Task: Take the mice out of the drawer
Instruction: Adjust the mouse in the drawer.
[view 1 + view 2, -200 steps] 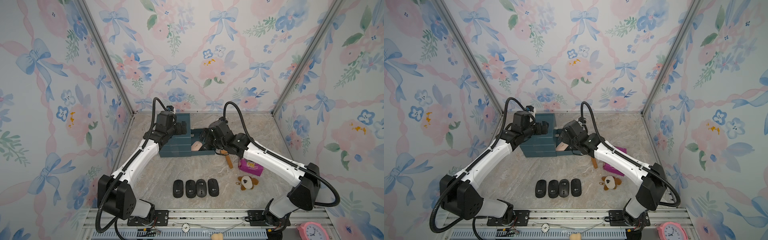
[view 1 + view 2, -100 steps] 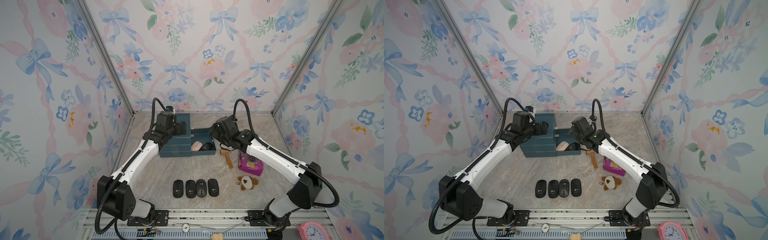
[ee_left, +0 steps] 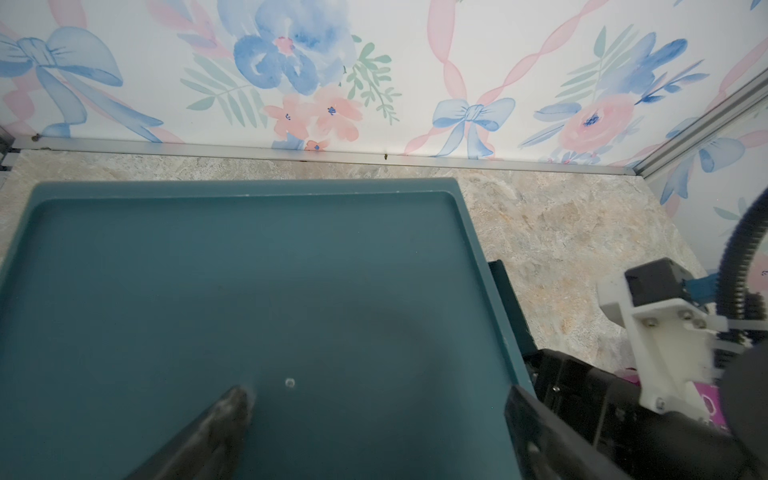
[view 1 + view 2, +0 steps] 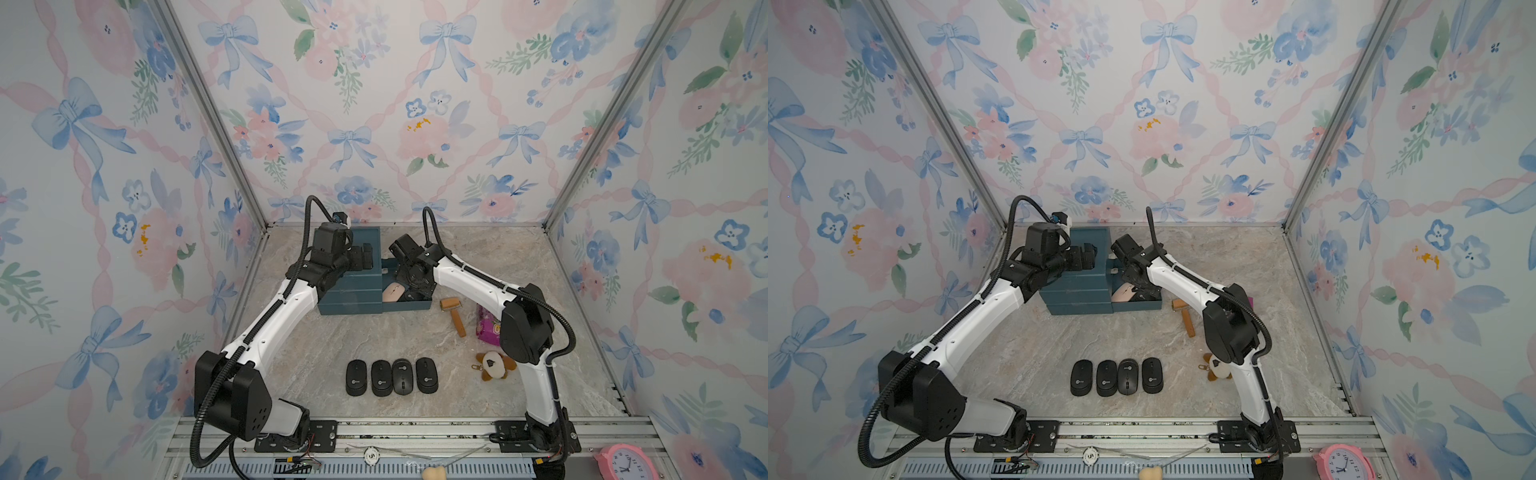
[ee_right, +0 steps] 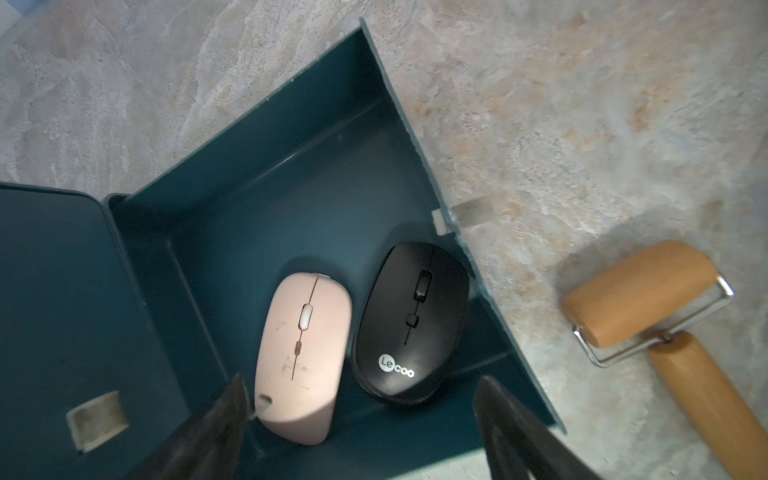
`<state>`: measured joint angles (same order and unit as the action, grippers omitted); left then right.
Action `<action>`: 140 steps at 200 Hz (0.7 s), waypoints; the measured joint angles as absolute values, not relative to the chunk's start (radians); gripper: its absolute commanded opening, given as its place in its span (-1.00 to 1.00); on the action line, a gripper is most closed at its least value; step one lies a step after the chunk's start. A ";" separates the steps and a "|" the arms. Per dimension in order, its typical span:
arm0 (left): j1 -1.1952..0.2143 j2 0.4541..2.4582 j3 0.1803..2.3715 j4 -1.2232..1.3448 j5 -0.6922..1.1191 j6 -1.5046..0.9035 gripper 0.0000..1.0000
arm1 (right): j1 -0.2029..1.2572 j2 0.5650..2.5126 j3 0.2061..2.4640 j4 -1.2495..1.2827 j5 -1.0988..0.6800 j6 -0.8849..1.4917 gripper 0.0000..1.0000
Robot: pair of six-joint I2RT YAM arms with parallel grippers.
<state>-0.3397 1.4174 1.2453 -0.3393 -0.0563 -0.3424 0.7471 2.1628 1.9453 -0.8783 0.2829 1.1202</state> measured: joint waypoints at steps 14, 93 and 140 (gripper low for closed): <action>-0.340 1.417 1.245 -0.340 -0.056 -0.341 0.96 | 0.746 2.180 1.971 -0.909 0.273 1.133 0.67; -0.340 1.417 1.243 -0.339 -0.056 -0.314 0.96 | 0.732 2.230 1.967 -0.973 0.215 1.228 0.67; -0.340 1.417 1.242 -0.339 -0.056 -0.302 0.96 | 0.722 2.266 1.967 -0.977 0.199 1.240 0.68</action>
<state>-0.3397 1.4174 1.2415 -0.3393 -0.0563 -0.3023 0.7223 2.2658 1.9671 -0.9771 0.1993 1.2404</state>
